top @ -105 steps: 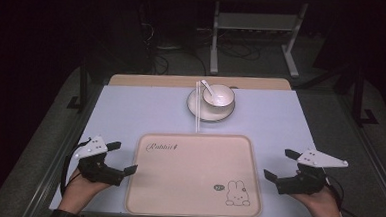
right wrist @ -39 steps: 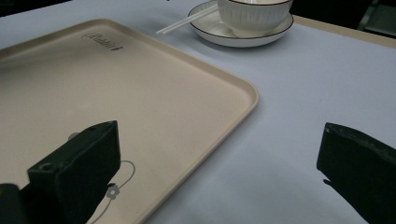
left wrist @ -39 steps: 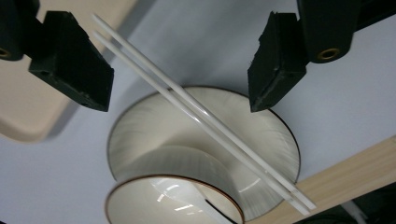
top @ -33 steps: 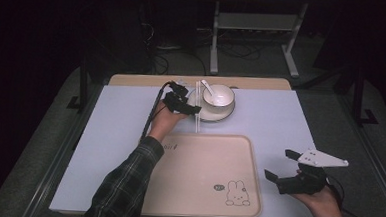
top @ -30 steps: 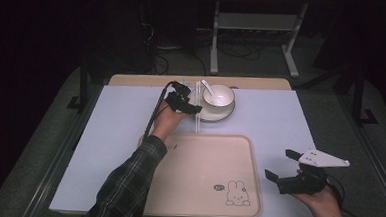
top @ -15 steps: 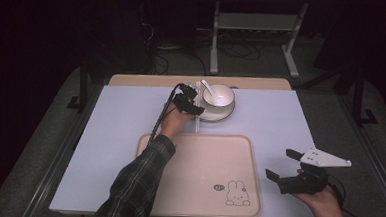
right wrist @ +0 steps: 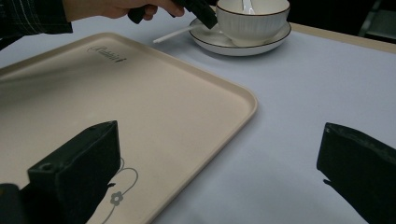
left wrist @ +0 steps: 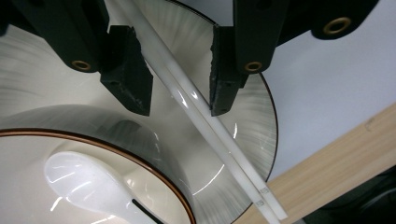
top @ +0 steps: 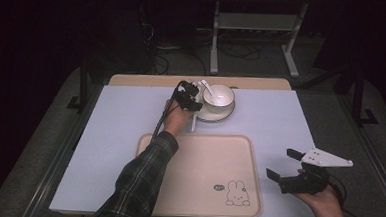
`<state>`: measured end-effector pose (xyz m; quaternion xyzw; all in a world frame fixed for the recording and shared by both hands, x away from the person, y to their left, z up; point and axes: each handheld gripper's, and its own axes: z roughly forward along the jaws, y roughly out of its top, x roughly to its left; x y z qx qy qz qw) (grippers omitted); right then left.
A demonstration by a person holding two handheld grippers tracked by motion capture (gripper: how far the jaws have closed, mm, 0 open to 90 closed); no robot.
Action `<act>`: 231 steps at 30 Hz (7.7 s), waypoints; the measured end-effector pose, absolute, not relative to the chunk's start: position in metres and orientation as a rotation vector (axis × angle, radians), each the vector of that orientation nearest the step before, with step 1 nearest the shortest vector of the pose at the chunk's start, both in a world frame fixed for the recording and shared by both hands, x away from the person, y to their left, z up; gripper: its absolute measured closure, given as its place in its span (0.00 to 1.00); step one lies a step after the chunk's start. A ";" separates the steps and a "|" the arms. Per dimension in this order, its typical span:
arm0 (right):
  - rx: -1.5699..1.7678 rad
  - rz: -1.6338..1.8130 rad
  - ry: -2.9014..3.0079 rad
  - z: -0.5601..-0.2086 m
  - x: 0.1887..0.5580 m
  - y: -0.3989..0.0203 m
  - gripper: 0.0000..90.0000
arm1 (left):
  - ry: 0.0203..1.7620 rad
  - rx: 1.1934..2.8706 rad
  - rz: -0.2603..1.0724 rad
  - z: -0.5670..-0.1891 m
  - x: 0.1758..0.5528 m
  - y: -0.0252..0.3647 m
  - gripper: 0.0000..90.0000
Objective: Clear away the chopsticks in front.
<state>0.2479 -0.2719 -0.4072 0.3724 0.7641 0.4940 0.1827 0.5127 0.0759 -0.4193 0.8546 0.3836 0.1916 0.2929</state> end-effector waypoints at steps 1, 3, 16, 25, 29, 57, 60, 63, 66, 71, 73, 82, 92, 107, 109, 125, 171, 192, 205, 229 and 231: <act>1.051 1.395 2.156 -0.407 0.248 -0.272 0.00 | 1.024 2.279 0.522 -0.419 0.513 0.076 0.68; 1.051 1.398 2.154 -0.407 0.248 -0.272 0.00 | 1.027 2.280 0.533 -0.418 0.515 0.076 0.73; 1.050 1.403 2.154 -0.407 0.248 -0.272 0.00 | 1.038 2.275 0.543 -0.419 0.517 0.077 0.84; 1.051 1.406 2.154 -0.407 0.248 -0.272 0.00 | 1.048 2.253 0.527 -0.409 0.514 0.087 0.71; 1.050 1.407 2.156 -0.407 0.247 -0.272 0.00 | 1.045 2.210 0.483 -0.394 0.503 0.108 0.72; 1.038 1.400 2.164 -0.407 0.247 -0.268 0.00 | 1.052 2.194 0.283 -0.411 0.482 0.136 0.93; 1.037 1.400 2.164 -0.407 0.247 -0.268 0.00 | 1.056 2.199 0.280 -0.413 0.482 0.135 0.93; 1.038 1.400 2.165 -0.407 0.247 -0.268 0.00 | 1.061 2.209 0.279 -0.416 0.482 0.134 0.92; 1.038 1.400 2.165 -0.407 0.247 -0.268 0.00 | 1.062 2.215 0.278 -0.418 0.482 0.134 0.92; 1.038 1.401 2.165 -0.407 0.247 -0.268 0.00 | 1.073 2.232 0.278 -0.421 0.483 0.131 0.92; 1.038 1.401 2.165 -0.407 0.247 -0.268 0.00 | 1.075 2.232 0.282 -0.422 0.484 0.131 0.92; 1.040 1.402 2.164 -0.407 0.247 -0.269 0.00 | 1.111 2.220 0.311 -0.421 0.484 0.132 0.95; 1.040 1.402 2.164 -0.407 0.247 -0.269 0.00 | 1.114 2.175 0.337 -0.405 0.480 0.142 0.95; 1.035 1.399 2.170 -0.407 0.247 -0.268 0.00 | 1.125 2.173 0.316 -0.382 0.451 0.184 0.96; 1.033 1.398 2.172 -0.407 0.248 -0.267 0.00 | 1.123 2.164 0.303 -0.379 0.442 0.194 0.95; 1.032 1.384 2.176 -0.408 0.247 -0.266 0.00 | 1.089 2.116 0.272 -0.377 0.366 0.232 0.95; 1.024 1.365 2.182 -0.408 0.247 -0.265 0.00 | 1.056 2.308 0.142 -0.429 0.289 0.222 0.93; 1.029 1.365 2.182 -0.408 0.247 -0.265 0.00 | 0.998 2.285 0.158 -0.409 0.303 0.216 0.75; 1.030 1.367 2.182 -0.408 0.247 -0.266 0.00 | 0.965 2.309 0.151 -0.381 0.370 0.187 0.76; 1.035 1.384 2.172 -0.408 0.247 -0.269 0.00 | 1.000 2.451 0.158 -0.383 0.487 0.120 0.83; 1.036 1.385 2.172 -0.408 0.247 -0.270 0.00 | 1.016 2.438 0.133 -0.388 0.493 0.117 0.83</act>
